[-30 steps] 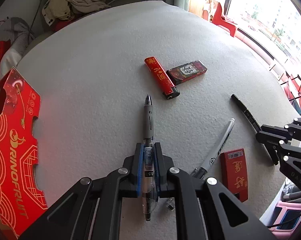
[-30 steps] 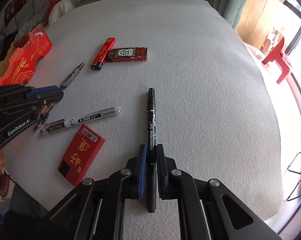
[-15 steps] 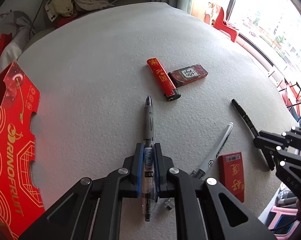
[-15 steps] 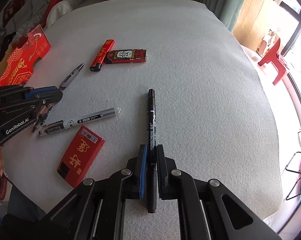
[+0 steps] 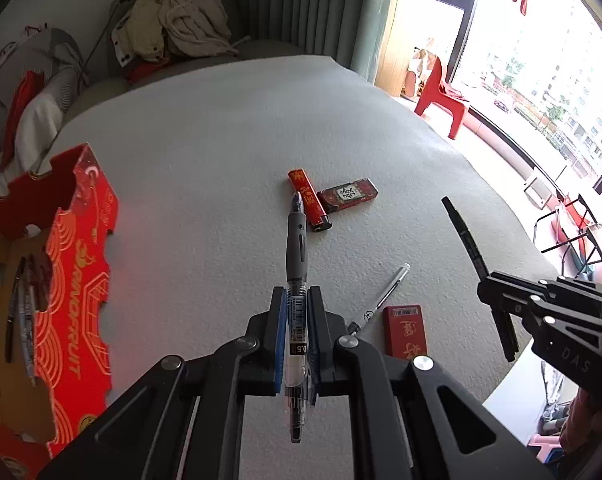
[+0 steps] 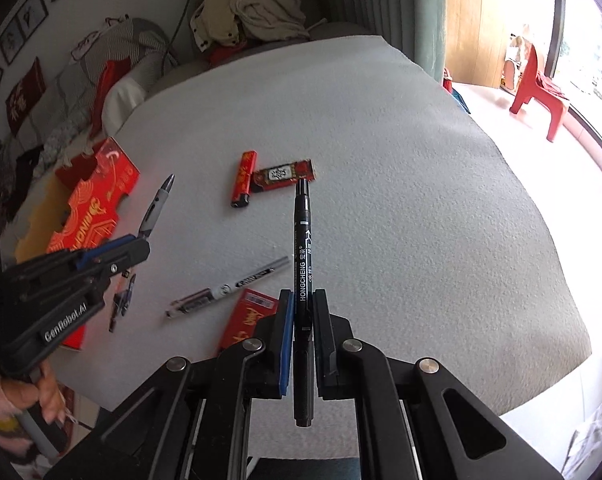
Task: Organize rigid objects
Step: 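Lift the black marker and gel pen and carry them toward the box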
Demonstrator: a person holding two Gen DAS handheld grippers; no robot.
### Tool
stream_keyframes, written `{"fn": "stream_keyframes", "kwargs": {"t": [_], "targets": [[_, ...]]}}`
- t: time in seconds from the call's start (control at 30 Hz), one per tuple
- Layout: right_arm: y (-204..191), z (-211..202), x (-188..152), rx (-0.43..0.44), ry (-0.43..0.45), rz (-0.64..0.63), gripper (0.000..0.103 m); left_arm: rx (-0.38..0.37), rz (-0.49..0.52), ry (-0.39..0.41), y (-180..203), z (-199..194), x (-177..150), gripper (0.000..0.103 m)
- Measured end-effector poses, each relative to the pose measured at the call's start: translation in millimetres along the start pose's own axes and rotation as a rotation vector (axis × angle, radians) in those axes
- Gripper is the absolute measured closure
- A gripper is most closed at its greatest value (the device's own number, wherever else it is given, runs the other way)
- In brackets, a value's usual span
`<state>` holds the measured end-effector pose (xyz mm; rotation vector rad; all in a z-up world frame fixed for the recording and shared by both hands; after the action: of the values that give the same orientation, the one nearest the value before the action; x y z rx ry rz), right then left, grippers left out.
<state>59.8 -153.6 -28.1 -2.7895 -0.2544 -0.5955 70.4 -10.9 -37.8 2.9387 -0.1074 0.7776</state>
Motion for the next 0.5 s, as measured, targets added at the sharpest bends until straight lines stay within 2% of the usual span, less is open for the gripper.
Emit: {"fn": "stream_keyframes", "kwargs": {"t": [0.23, 0.5], "targets": [[-14, -11, -1, 0.011, 0.007, -0.004, 0.093, -0.011, 0.005, 0.039, 6, -20, 0, 0.092], [-40, -26, 8, 0.029, 0.039, -0.018, 0.093, -0.026, -0.019, 0.114, -7, -53, 5, 0.092]]}}
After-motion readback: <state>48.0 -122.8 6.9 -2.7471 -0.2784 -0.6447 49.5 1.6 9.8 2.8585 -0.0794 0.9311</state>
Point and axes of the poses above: each gripper's, at about its wrist camera, not at the fingertips, and z roughly the way its jaws point, y to its right, x to its top, the point moved 8 cm from there along z, roughly the way its jaws point, and after that the axes turned 5 degrees about -y, right-handed, at the moved point
